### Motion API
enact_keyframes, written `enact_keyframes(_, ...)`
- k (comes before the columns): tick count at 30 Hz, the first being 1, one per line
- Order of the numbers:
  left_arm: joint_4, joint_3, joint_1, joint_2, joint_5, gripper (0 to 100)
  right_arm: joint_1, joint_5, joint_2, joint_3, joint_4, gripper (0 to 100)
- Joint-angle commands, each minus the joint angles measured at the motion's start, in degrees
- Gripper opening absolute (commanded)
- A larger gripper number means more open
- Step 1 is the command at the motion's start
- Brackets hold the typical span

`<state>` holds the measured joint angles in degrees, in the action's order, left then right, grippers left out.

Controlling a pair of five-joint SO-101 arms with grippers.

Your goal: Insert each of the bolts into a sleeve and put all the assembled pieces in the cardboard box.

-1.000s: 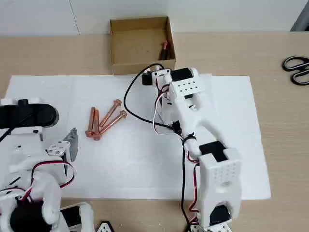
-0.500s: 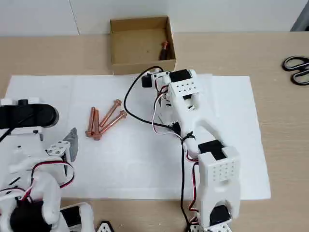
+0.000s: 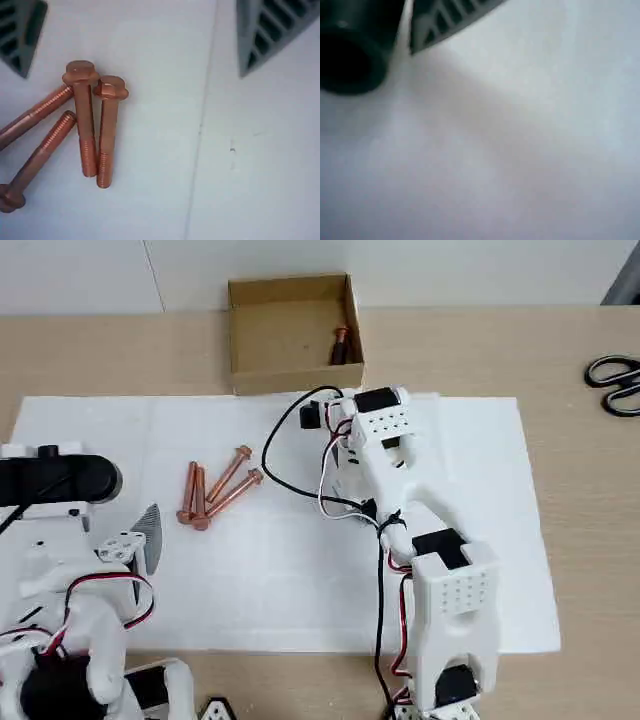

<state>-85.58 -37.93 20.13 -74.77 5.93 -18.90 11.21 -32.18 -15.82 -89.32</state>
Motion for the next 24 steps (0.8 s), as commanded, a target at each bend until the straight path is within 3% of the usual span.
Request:
enact_keyframes(1,-0.2,0.2,-0.1,-0.3,0.2,26,0.1,0.0,0.1,1.3,2.9,18.3)
enact_keyframes(7,-0.2,0.2,-0.1,-0.3,0.2,26,0.2,0.1,0.3,1.6,3.7,0.1)
enact_keyframes(16,-0.2,0.2,-0.1,-0.3,0.2,26,0.3,0.6,2.6,-1.2,-2.4,0.8)
enact_keyframes(24,-0.2,0.7,-0.1,-0.3,-0.1,26,0.0,2.5,15.6,-2.5,-7.2,0.8)
